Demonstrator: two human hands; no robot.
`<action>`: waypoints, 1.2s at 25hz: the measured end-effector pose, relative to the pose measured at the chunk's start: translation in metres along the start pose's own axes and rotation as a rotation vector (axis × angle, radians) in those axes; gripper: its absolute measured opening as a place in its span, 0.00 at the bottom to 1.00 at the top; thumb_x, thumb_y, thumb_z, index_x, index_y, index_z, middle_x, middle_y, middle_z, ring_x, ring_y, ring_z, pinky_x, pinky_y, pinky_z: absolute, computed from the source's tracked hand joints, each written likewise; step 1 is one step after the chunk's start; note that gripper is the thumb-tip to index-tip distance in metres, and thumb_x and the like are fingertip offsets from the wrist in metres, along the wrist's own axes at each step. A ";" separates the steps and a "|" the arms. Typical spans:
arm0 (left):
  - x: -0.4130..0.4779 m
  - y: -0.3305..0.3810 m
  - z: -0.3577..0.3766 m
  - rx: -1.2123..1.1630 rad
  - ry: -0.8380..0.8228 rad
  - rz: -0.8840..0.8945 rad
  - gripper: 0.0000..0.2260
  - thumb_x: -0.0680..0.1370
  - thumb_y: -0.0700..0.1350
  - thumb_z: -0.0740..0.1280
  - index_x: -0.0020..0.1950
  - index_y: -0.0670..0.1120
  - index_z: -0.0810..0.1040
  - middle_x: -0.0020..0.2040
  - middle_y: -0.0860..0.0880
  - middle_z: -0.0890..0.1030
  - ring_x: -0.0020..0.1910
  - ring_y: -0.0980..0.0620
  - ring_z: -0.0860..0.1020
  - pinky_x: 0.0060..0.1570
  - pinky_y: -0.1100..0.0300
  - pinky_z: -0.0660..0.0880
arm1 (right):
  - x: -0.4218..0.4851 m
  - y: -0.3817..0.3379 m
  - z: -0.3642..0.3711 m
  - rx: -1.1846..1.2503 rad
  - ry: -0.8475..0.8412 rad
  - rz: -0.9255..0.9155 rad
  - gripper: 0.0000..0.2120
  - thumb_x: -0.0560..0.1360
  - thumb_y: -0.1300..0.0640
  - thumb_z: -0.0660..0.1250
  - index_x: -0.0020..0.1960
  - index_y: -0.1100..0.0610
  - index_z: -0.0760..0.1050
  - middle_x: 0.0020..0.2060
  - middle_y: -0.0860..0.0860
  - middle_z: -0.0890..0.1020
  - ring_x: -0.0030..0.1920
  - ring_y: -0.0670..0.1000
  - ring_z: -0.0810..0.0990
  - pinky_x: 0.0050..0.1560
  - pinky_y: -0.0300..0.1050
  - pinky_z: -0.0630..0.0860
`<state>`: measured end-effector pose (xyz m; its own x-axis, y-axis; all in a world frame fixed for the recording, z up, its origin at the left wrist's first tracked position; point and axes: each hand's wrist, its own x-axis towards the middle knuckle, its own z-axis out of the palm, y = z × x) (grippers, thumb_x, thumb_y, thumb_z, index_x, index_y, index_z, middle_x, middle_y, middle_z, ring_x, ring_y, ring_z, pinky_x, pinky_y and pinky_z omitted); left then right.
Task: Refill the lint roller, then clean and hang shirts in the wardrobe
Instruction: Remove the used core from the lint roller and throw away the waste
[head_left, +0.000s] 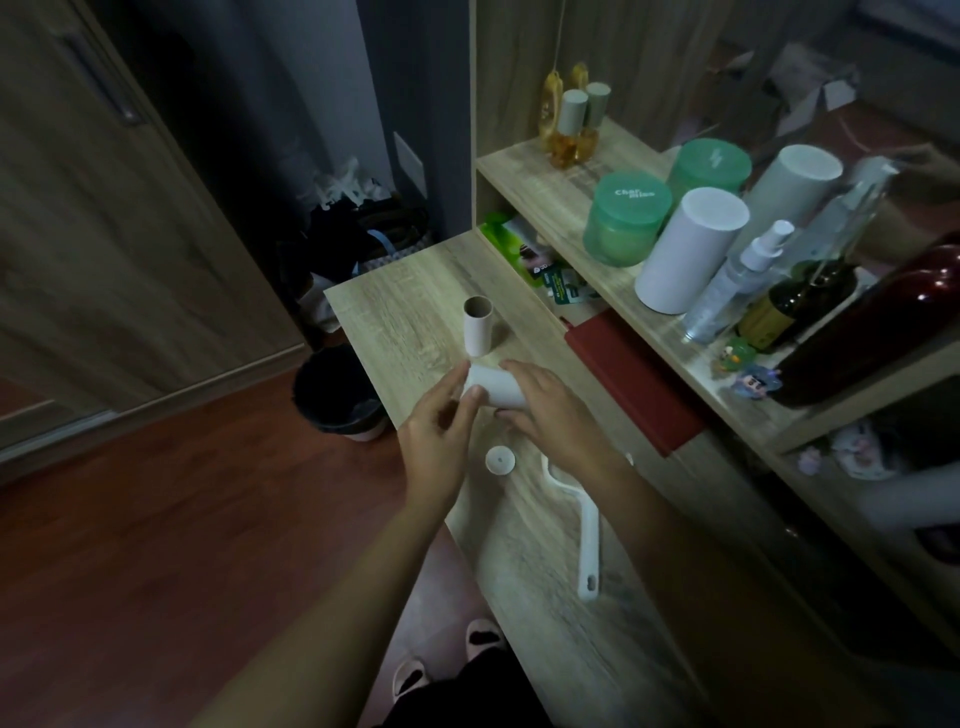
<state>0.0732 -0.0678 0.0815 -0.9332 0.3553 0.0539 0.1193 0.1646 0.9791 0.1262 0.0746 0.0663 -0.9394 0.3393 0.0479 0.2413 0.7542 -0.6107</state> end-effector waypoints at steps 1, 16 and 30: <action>0.001 0.000 -0.001 -0.032 -0.024 -0.014 0.13 0.76 0.45 0.68 0.61 0.53 0.78 0.53 0.60 0.80 0.51 0.66 0.79 0.51 0.71 0.74 | 0.000 0.001 -0.002 -0.029 0.007 -0.021 0.28 0.73 0.55 0.69 0.70 0.58 0.64 0.66 0.54 0.72 0.66 0.52 0.69 0.60 0.39 0.64; 0.014 -0.031 0.008 0.033 -0.090 -0.148 0.16 0.75 0.46 0.70 0.63 0.51 0.76 0.39 0.67 0.78 0.40 0.72 0.77 0.44 0.74 0.72 | 0.000 0.037 -0.016 -0.108 0.024 -0.059 0.24 0.71 0.60 0.69 0.66 0.61 0.68 0.62 0.57 0.74 0.63 0.56 0.71 0.60 0.49 0.69; 0.058 -0.115 0.028 0.689 -0.450 -0.059 0.21 0.70 0.46 0.73 0.61 0.43 0.75 0.56 0.42 0.76 0.57 0.42 0.73 0.56 0.57 0.66 | 0.002 0.064 -0.010 -0.115 -0.016 -0.011 0.25 0.71 0.56 0.71 0.66 0.59 0.69 0.61 0.54 0.75 0.62 0.53 0.72 0.60 0.42 0.66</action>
<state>0.0148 -0.0407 -0.0336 -0.7369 0.6389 -0.2208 0.3922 0.6702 0.6300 0.1417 0.1292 0.0351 -0.9458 0.3221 0.0411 0.2560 0.8176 -0.5157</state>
